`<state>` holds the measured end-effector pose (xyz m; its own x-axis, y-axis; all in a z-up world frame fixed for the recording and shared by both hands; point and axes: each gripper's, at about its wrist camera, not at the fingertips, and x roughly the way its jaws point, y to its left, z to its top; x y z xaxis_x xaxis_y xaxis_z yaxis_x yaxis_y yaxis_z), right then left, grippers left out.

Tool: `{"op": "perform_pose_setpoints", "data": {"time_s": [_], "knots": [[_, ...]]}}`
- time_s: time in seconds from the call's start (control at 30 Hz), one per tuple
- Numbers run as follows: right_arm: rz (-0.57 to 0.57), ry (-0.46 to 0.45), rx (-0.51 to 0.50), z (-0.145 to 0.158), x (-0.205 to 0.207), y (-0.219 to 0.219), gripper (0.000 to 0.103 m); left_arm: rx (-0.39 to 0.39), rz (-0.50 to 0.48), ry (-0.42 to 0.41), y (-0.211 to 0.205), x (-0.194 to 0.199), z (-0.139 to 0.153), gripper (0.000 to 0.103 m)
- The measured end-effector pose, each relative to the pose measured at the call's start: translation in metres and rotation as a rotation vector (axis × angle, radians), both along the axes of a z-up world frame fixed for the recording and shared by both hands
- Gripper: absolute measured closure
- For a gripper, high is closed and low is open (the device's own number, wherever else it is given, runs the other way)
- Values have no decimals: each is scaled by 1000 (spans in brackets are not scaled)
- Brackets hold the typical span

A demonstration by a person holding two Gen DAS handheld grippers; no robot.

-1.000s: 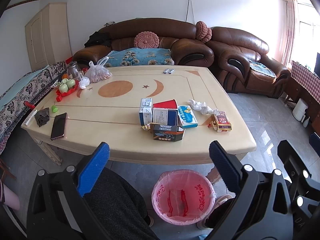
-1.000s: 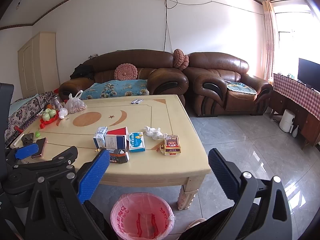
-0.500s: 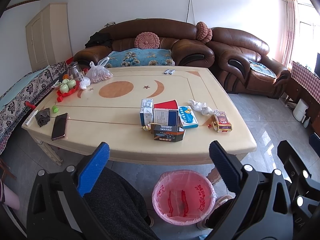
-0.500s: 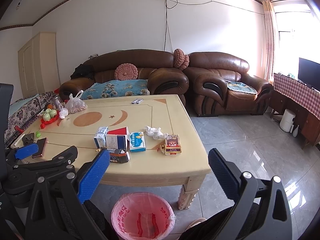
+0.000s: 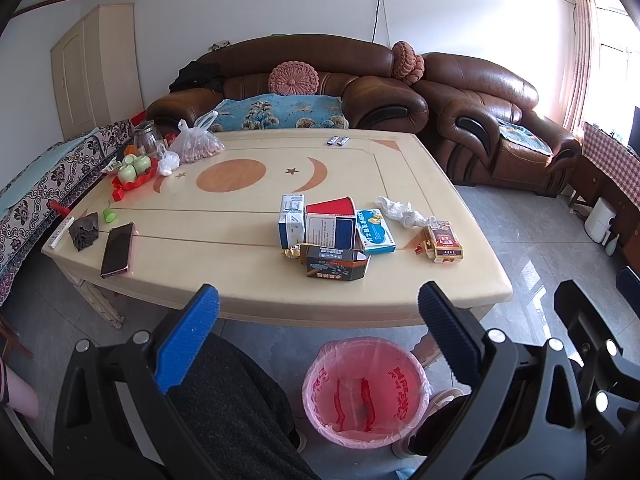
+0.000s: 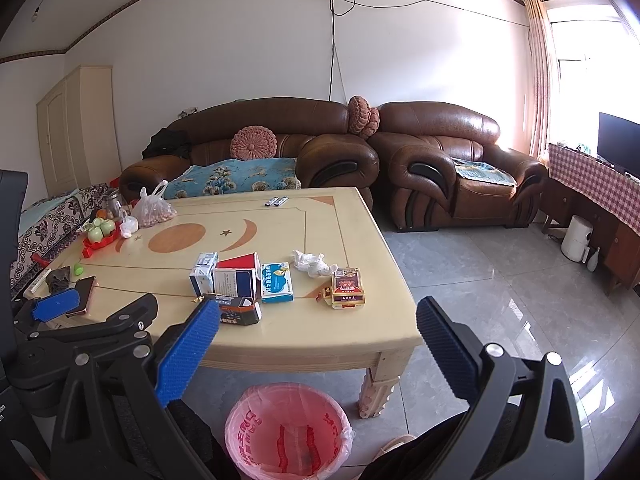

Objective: Collect trash

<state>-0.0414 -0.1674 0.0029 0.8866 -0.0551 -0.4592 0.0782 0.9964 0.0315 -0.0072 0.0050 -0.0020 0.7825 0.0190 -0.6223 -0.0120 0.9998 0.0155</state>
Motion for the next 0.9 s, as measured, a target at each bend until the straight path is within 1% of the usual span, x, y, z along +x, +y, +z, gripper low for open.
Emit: {"op": "perform_pose_setpoints", "data": {"time_s": [0.27,0.37,0.5,0.7,0.9], "knots": [[14,9,15,-3,3,2,6,-10,-11,7,1,0,-1,5],[20,24,11,-9,8,2,6,-39,-14,35,6,6,-11,5],[23,40,18,-19,19,-4,6,-23,-7,72,9,14,-25,5],[1,33,-14,-31,31,-12,6,-35,-13,112,15,32,-40,5],[-24,27,-26,-44,51,-24,6,-56,-6,179,21,57,-60,5]]}}
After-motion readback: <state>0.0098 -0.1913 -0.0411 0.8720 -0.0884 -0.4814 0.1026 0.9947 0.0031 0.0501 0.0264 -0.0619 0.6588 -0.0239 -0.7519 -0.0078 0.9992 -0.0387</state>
